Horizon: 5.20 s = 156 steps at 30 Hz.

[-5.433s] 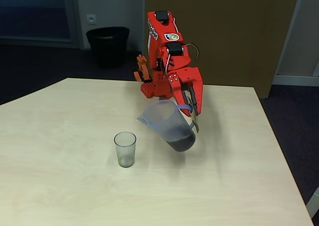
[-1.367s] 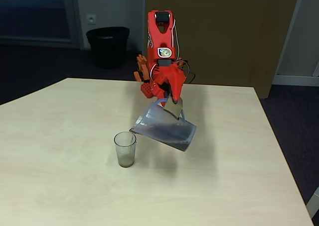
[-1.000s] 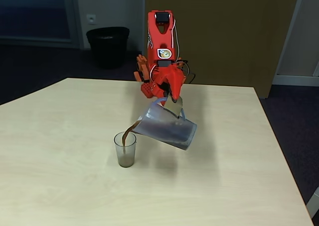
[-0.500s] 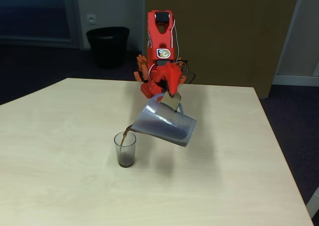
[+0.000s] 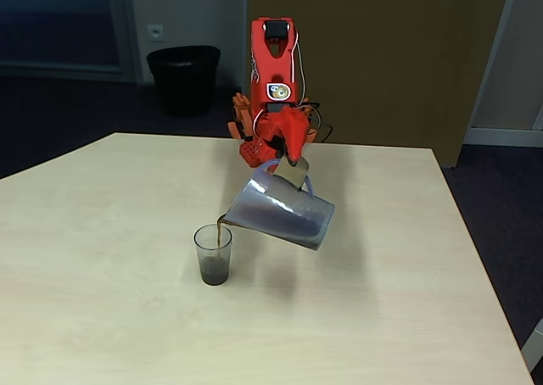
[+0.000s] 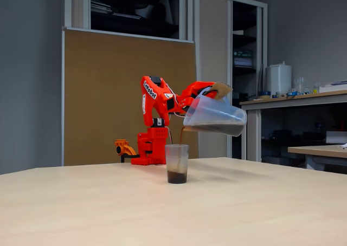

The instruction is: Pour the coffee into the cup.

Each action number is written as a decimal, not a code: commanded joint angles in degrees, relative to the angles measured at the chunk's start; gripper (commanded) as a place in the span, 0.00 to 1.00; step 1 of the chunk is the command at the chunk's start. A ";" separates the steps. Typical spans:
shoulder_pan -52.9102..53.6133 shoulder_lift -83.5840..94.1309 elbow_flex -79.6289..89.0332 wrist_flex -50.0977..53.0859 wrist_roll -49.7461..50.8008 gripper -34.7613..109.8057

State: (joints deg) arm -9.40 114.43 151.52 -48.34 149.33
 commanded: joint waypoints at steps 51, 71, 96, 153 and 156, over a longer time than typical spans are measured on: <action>0.53 0.18 -0.09 -4.75 7.91 0.24; 0.53 -0.44 0.09 -5.45 7.73 0.24; -1.76 -1.41 -3.87 10.20 -21.80 0.24; -35.86 -30.67 -33.13 31.46 -80.68 0.24; -36.39 -32.96 -33.31 29.18 -79.01 0.24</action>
State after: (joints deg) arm -44.82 81.30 120.94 -16.00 68.38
